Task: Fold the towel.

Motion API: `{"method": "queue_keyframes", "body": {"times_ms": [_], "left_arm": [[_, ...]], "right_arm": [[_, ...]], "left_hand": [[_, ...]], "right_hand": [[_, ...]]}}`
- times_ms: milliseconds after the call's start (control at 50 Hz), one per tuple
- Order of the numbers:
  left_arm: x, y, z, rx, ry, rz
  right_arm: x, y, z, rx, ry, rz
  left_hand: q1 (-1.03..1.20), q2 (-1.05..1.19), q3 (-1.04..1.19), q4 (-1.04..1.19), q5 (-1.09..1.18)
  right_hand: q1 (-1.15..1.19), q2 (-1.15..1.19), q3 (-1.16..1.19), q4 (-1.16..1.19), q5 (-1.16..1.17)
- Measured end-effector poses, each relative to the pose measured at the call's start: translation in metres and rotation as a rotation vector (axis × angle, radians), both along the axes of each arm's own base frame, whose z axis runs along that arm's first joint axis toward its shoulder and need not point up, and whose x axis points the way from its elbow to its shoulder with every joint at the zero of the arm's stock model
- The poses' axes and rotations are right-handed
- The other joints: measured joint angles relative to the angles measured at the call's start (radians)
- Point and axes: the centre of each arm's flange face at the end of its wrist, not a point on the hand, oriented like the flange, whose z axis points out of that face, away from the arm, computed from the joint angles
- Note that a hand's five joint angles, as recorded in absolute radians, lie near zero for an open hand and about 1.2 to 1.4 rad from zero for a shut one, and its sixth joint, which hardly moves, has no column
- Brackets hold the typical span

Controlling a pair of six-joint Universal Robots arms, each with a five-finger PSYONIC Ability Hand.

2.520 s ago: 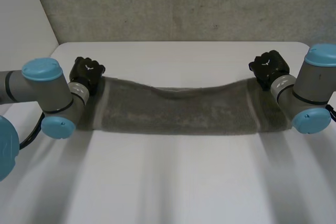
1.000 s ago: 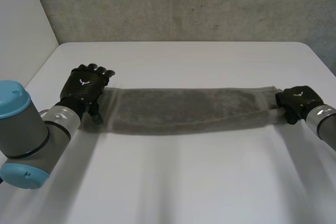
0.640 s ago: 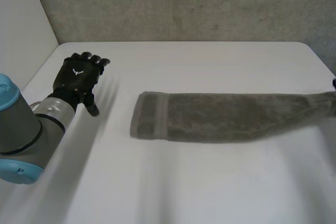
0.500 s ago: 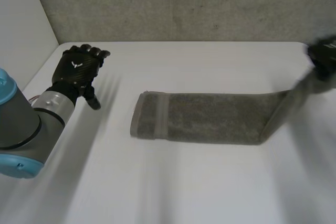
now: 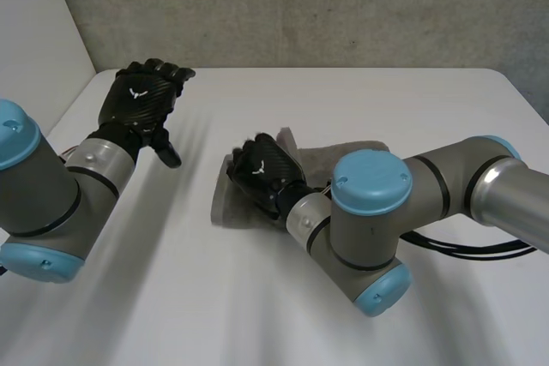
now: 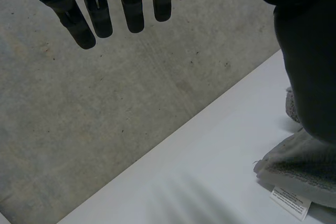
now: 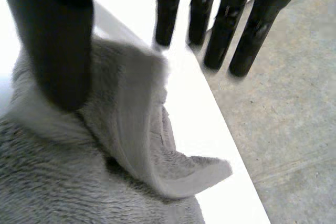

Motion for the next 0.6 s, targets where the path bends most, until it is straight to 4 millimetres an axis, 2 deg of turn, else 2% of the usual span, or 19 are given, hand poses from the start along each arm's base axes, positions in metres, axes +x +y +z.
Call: {"method": "queue_keyframes", "body": {"times_ms": [40, 140, 220, 300, 420, 500, 600], "left_arm": [[-0.001, 0.001, 0.000, -0.001, 0.000, -0.003], [-0.009, 0.005, 0.002, -0.008, 0.004, -0.028], [-0.021, 0.013, 0.004, -0.016, 0.008, -0.066], [-0.036, 0.022, 0.002, -0.016, 0.009, -0.114], [-0.062, 0.036, -0.006, -0.004, 0.002, -0.191], [-0.085, 0.047, -0.019, 0.014, -0.010, -0.253], [-0.101, 0.049, -0.036, 0.036, -0.026, -0.267]], "right_arm": [[-0.002, -0.001, 0.006, 0.011, -0.020, -0.009], [-0.022, -0.014, 0.039, 0.072, -0.128, -0.076], [-0.055, -0.033, 0.069, 0.129, -0.234, -0.170], [-0.082, -0.044, 0.077, 0.175, -0.273, -0.243], [-0.113, -0.050, 0.069, 0.234, -0.260, -0.327], [-0.133, -0.050, 0.050, 0.289, -0.221, -0.382], [-0.148, -0.046, 0.028, 0.352, -0.181, -0.415]], "left_hand": [[0.000, 0.000, 0.000, 0.000, 0.000], [0.000, 0.000, 0.000, 0.000, 0.000], [0.000, 0.000, 0.000, 0.000, 0.000], [0.000, 0.000, 0.000, 0.000, 0.000], [0.000, 0.000, 0.000, 0.000, 0.000], [0.000, 0.000, 0.000, 0.000, 0.001], [0.000, 0.000, 0.000, 0.000, 0.001]], "right_hand": [[-0.139, -0.136, -0.151, -0.154, -0.160], [-0.199, -0.170, -0.198, -0.191, -0.178], [-0.199, -0.170, -0.198, -0.191, -0.178], [-0.199, -0.170, -0.198, -0.191, -0.178], [-0.200, -0.170, -0.198, -0.191, -0.178], [-0.203, -0.170, -0.198, -0.190, -0.178], [-0.148, -0.139, -0.165, -0.172, -0.123]]}}
